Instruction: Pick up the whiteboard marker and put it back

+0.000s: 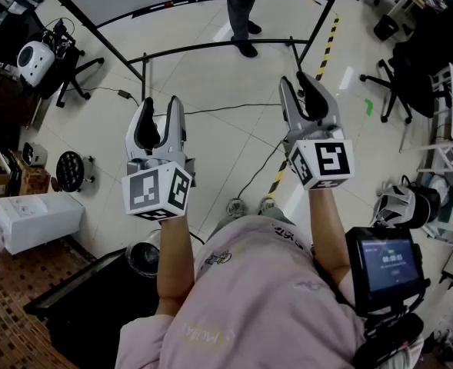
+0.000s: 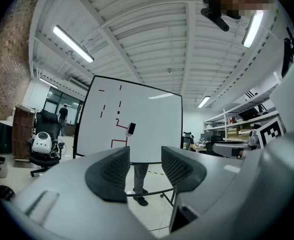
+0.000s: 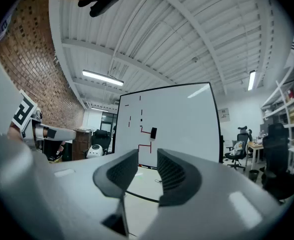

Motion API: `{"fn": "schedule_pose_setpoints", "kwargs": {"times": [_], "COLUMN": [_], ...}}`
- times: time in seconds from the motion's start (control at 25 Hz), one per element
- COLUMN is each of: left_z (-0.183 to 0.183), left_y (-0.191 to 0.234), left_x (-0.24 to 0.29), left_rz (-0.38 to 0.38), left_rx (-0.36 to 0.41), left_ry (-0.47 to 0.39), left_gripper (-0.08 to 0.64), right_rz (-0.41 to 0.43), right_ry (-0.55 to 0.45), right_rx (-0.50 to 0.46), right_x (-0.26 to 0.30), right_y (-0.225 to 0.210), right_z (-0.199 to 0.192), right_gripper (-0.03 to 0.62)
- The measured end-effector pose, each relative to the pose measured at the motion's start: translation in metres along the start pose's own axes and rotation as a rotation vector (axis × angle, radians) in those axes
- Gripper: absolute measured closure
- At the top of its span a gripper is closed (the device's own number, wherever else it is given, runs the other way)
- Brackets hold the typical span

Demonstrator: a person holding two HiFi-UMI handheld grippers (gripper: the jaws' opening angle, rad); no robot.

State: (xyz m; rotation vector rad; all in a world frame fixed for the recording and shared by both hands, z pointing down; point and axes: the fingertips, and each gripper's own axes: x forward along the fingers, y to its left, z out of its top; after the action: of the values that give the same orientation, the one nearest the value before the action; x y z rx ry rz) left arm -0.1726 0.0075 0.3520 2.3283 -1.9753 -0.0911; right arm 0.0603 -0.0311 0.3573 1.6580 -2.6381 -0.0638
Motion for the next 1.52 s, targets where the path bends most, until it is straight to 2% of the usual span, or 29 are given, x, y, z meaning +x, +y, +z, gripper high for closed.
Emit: {"fn": "schedule_pose_setpoints", "kwargs": {"times": [0.2, 0.44, 0.64, 0.84, 1.04, 1.28, 1.48, 1.52], "left_z": [0.0, -0.01, -0.003, 0.018, 0.029, 0.049, 0.046, 0.043], "left_y": [0.017, 0.027, 0.039, 0.054, 0.068, 0.091, 0.102, 0.103], "left_x": [0.059, 0.141, 0.236, 0.332, 0.425, 0.562, 0.652, 0.665], "left_rz": [-0.059, -0.076, -0.048, -0.016, -0.026, 0.002, 0.024, 0.018], "left_rx": [-0.001, 0.011, 0.041, 0.059, 0.09, 0.159, 0.176, 0.179], "left_ry": [-0.008, -0.001, -0.013, -0.018, -0.018, -0.054, -0.049, -0.044], "left_gripper": [0.373, 0.373, 0.373, 0.373, 0.373, 0.369, 0.226, 0.221], "right_rz": [-0.022, -0.047, -0.01, 0.072, 0.08, 0.022, -0.084, -0.105], "right_ry": [0.001, -0.045, -0.094, -0.099, -0.104, -0.07, -0.028, -0.017], "right_rx": [0.01, -0.053, -0.061, -0.055, -0.047, -0.064, -0.084, -0.086], "right_x": [0.049, 0.114, 0.204, 0.304, 0.386, 0.478, 0.52, 0.526], "right_y": [-0.001, -0.029, -0.067, -0.086, -0.106, -0.136, -0.166, -0.172], "right_z": [-0.008, 0.001, 0.007, 0.02, 0.028, 0.025, 0.019, 0.016], "right_gripper": [0.474, 0.474, 0.474, 0.474, 0.474, 0.474, 0.474, 0.474]}}
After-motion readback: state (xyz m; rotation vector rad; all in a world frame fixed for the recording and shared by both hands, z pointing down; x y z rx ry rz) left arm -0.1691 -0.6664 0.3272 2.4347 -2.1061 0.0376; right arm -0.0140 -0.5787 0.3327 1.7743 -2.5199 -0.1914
